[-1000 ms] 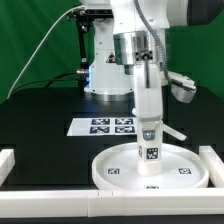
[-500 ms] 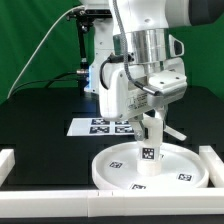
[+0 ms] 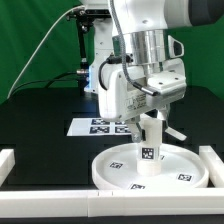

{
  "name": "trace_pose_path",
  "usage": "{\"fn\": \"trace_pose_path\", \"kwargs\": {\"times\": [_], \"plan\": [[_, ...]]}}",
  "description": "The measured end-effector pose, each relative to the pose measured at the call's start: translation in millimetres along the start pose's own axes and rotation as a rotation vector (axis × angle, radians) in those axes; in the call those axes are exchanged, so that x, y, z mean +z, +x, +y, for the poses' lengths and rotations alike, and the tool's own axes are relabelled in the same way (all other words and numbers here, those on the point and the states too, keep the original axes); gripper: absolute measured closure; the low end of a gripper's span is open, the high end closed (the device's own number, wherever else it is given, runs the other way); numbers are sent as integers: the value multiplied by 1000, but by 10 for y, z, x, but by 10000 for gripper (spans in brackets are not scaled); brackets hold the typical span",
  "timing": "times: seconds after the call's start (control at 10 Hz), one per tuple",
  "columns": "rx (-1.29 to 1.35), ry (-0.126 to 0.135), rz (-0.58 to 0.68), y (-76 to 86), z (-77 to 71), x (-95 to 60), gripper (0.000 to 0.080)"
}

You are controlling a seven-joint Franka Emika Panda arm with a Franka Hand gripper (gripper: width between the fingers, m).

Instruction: Assemble round table

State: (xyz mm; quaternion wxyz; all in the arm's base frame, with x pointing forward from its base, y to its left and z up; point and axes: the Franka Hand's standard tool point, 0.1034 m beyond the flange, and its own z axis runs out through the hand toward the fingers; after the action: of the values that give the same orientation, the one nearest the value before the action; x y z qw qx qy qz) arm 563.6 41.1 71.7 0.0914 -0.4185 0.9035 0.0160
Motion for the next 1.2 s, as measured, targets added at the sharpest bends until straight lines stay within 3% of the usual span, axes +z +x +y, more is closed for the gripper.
{"fn": "trace_pose_path", "kwargs": {"times": [0.1, 0.2, 0.3, 0.4, 1.2], "plan": [[-37, -29, -7, -26, 38, -61, 173], [-83, -48, -29, -62, 31, -198, 173], [-110, -41, -57, -111, 23, -363, 154], [-155, -59, -74, -144, 49, -464, 154], [-148, -63, -71, -145, 64, -443, 150]]}}
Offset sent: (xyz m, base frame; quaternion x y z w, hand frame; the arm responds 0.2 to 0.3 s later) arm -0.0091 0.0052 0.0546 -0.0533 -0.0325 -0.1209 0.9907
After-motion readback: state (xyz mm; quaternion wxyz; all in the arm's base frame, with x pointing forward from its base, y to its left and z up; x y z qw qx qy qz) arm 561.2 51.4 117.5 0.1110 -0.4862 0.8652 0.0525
